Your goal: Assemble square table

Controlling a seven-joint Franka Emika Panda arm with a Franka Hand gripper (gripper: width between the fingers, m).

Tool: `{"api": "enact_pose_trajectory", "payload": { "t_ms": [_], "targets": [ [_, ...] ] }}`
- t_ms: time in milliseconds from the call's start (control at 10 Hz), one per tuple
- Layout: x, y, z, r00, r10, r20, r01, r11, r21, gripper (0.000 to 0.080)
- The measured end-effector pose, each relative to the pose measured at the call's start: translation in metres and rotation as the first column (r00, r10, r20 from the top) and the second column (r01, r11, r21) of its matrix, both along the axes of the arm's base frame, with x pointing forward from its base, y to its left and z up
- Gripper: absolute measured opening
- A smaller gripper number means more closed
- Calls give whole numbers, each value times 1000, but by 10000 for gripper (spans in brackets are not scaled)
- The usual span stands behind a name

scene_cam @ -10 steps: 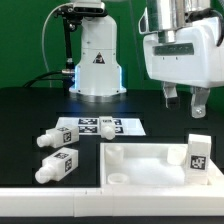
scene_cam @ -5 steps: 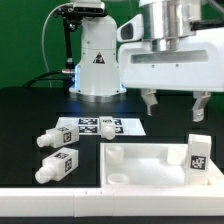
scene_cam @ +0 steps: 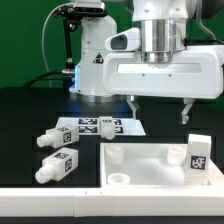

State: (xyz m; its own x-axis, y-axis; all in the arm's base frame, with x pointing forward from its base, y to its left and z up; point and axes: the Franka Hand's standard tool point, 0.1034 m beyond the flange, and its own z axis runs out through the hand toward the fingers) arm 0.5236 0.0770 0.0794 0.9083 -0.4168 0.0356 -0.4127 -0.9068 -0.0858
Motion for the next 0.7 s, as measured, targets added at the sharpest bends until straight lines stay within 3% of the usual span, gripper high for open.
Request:
{"api": "enact_pose_trajectory", "payload": {
  "t_ms": [200, 500, 700],
  "targets": [
    [-3, -5, -3, 987, 161, 8, -161, 987, -16, 649],
    [-43, -41, -16, 910, 403, -97, -406, 914, -7, 648],
    [-76, -51, -28, 860, 494, -129, -499, 867, 1, 648]
  ]
}}
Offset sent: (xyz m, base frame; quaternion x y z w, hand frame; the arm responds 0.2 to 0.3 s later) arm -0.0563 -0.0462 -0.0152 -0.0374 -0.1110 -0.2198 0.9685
